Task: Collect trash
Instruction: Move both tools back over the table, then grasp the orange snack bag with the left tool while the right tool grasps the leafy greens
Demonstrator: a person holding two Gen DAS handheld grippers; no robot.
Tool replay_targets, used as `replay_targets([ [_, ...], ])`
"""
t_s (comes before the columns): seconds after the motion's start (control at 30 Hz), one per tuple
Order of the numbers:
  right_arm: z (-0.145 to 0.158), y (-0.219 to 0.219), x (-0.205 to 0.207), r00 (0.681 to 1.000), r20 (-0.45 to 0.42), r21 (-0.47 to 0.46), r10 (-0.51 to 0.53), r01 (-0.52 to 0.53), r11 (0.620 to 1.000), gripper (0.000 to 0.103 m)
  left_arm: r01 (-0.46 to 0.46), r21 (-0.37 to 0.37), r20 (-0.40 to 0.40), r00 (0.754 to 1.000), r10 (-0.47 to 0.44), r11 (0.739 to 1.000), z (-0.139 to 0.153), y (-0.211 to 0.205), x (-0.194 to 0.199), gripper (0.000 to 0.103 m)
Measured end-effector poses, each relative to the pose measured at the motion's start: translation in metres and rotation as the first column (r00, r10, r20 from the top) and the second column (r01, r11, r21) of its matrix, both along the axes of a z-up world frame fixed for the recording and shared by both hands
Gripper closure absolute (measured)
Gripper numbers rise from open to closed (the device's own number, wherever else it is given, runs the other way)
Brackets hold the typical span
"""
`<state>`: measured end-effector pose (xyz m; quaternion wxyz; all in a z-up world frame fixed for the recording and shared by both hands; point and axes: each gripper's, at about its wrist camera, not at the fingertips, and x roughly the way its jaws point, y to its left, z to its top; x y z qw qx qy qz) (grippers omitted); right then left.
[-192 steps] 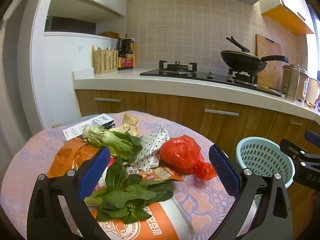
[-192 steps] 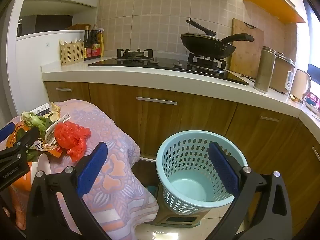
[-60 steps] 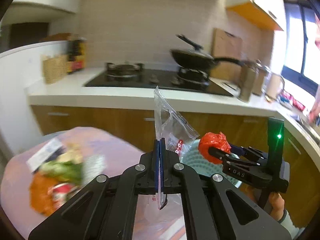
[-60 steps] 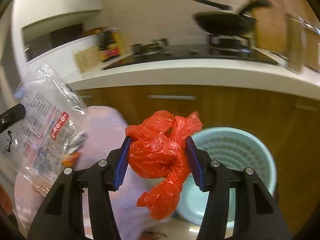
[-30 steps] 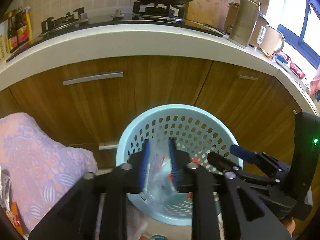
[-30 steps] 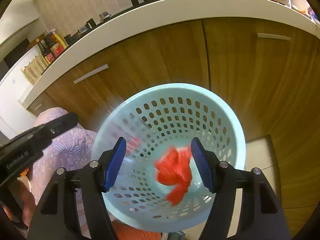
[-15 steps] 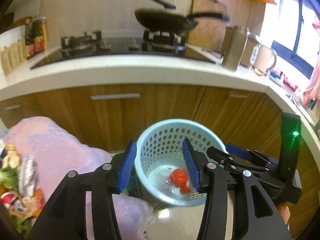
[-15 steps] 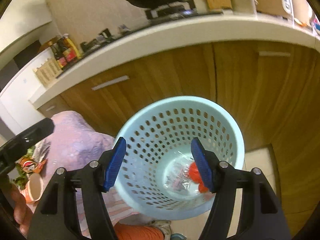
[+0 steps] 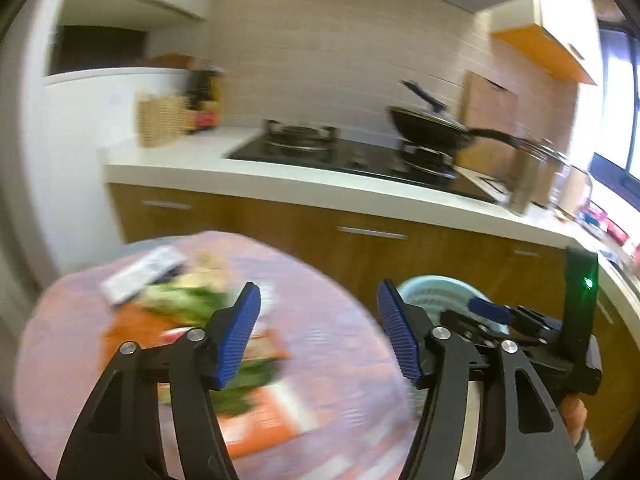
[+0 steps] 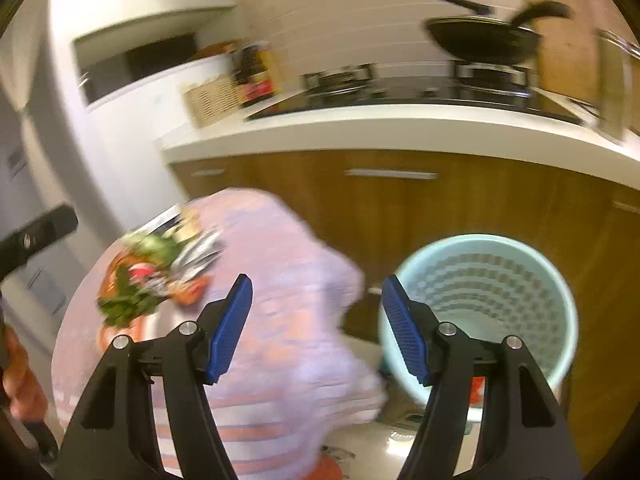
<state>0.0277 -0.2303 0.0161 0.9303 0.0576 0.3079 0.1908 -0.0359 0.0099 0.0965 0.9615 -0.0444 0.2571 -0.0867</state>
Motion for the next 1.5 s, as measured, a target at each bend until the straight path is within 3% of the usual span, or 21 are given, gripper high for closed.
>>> replay_targets([
  [0.17,-0.003,0.052,-0.009,0.993,0.025,-0.012,0.118,-0.118,0.993,0.039,-0.136,-0.045,0.010,0.991,0.136,0.990,-0.006,0.076,-0.019,0.022],
  [0.33,-0.010,0.104,-0.020,0.971,0.086,-0.019,0.223,-0.223,0.975,0.039,-0.275,-0.062,-0.061,0.961,0.271,0.959,-0.041,0.142,-0.010,0.021],
  [0.57,-0.012,0.158,-0.018,0.940,0.127,-0.025,0.316,-0.316,0.948,0.039,-0.251,-0.135,-0.200,0.954,0.221,0.959,-0.087,0.170,0.022,0.021],
  [0.77,-0.030,0.170,-0.014,0.937,0.126,-0.031,0.325,-0.324,0.945,0.039,-0.208,-0.088,-0.256,0.950,0.179,0.974,-0.111,0.159,0.050,0.021],
  [0.9,-0.032,0.168,-0.012,0.934,0.140,-0.026,0.328,-0.327,0.944,0.038,-0.211,-0.050,-0.248,0.949,0.193,0.976,-0.117,0.153,0.056,0.024],
  [1.0,-0.034,0.172,-0.011,0.933,0.128,-0.048,0.337,-0.334,0.941,0.036,-0.205,-0.063,-0.234,0.954,0.186,0.977,-0.116,0.153,0.057,0.037],
  [1.07,-0.034,0.174,-0.013,0.932,0.132,-0.060,0.339,-0.333,0.941,0.036,-0.204,-0.044,-0.234,0.954,0.189,0.978,-0.117,0.151,0.057,0.059],
  [1.1,-0.035,0.175,-0.013,0.931,0.131,-0.070,0.340,-0.333,0.940,0.036,-0.201,-0.050,-0.232,0.955,0.185,0.978,-0.118,0.151,0.055,0.059],
  [1.13,-0.035,0.176,-0.013,0.931,0.130,-0.074,0.340,-0.333,0.940,0.036,-0.202,-0.065,-0.222,0.958,0.183,0.977,-0.118,0.153,0.052,0.070],
  [1.27,-0.036,0.178,-0.008,0.932,0.097,-0.082,0.350,-0.343,0.936,0.036,-0.235,-0.163,-0.190,0.961,0.203,0.958,-0.120,0.171,0.038,0.085],
  [1.37,-0.036,0.182,-0.002,0.930,0.066,-0.090,0.361,-0.355,0.931,0.036,-0.258,-0.251,-0.145,0.963,0.227,0.933,-0.117,0.188,0.023,0.089],
  [1.5,-0.034,0.194,0.006,0.922,0.023,-0.124,0.386,-0.380,0.916,0.036,-0.289,-0.239,-0.117,0.956,0.268,0.927,-0.114,0.193,0.017,0.089],
])
